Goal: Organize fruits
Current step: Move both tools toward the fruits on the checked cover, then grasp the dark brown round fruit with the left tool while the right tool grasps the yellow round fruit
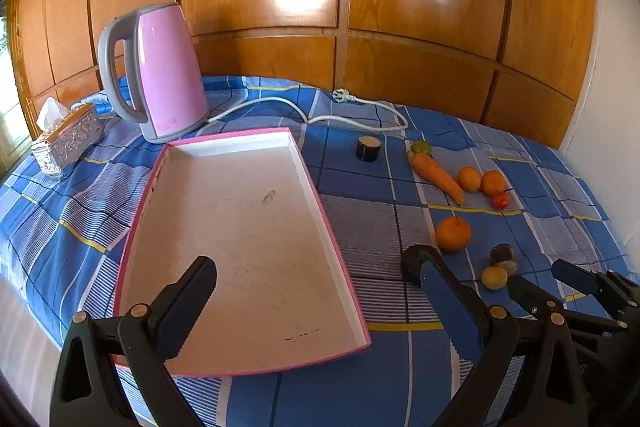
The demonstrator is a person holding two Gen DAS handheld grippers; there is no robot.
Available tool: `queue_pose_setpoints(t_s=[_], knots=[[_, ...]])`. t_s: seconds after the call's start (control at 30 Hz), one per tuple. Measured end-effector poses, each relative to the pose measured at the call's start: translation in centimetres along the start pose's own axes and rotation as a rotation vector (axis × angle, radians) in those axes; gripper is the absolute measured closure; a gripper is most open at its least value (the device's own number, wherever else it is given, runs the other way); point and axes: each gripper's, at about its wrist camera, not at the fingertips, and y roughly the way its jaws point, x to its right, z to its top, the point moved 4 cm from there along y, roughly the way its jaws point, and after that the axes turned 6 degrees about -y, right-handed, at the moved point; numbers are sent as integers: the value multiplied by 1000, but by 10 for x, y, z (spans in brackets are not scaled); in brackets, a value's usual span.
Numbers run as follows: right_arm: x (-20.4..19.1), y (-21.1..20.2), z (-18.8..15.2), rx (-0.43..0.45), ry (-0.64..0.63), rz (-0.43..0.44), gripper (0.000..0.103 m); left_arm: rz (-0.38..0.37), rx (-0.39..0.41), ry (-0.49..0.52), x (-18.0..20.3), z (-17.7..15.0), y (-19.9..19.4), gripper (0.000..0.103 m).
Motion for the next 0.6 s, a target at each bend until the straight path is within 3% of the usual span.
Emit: queue_pose_setpoints(t_s=[0.17,0.4,0.6], knots=[[11,5,-7,-23,42,9,42,-46,-27,1,3,-4,5,1],[26,11,-17,-47,90,14,44,-170,-89,30,21,-13,11,1],[29,20,-17,-59,86,16,45,-190,-101,48,29,-16,12,1]])
